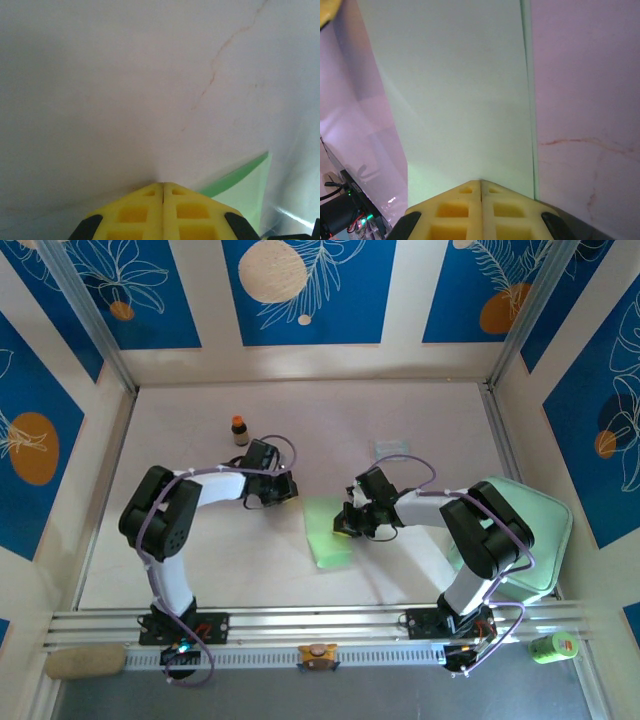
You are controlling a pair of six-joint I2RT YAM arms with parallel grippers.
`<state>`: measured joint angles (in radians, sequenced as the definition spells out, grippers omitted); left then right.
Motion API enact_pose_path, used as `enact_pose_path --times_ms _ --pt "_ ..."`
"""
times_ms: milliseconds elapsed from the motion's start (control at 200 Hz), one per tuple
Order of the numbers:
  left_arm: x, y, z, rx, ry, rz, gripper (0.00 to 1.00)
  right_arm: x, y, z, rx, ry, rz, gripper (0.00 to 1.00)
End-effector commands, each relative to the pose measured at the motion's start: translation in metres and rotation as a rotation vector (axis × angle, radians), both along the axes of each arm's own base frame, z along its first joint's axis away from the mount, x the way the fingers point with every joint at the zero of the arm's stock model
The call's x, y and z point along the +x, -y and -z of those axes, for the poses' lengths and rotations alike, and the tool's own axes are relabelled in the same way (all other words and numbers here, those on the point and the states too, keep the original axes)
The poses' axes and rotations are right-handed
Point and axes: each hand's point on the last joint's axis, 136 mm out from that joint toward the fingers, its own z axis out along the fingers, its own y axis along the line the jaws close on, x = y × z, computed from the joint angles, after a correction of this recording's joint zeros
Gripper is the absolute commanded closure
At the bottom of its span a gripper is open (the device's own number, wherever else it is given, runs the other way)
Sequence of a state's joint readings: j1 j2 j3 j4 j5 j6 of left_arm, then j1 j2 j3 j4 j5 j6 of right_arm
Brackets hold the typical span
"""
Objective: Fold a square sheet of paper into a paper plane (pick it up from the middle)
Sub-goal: First fold the square sheet of paper in half at the center of the table.
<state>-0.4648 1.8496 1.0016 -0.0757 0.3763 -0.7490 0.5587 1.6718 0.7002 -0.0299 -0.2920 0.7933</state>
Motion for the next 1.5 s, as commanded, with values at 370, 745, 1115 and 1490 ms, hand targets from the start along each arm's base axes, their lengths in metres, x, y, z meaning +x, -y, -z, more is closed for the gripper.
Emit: enact_pose_path --times_ms 370,745,1115,1490 --pt "-0.029 0.054 -0.025 -0.25 0.025 0.176 1.0 -0.031 0.034 0.037 -0.173 -0.133 0.039 1.0" --pt "-0.021 0.015 0.032 -0.078 -0.041 0.083 1.0 -0.032 0.034 0.037 -0.174 -0.132 0.039 1.0" --pt "-0.009 -0.004 0.039 -0.014 -0.042 0.038 1.0 -0.032 0.033 0.037 -0.179 -0.128 0.036 1.0" --pt "-0.002 -0.007 0.011 -0.027 0.005 0.017 1.0 -0.032 0.033 0.037 -0.176 -0.129 0.036 1.0"
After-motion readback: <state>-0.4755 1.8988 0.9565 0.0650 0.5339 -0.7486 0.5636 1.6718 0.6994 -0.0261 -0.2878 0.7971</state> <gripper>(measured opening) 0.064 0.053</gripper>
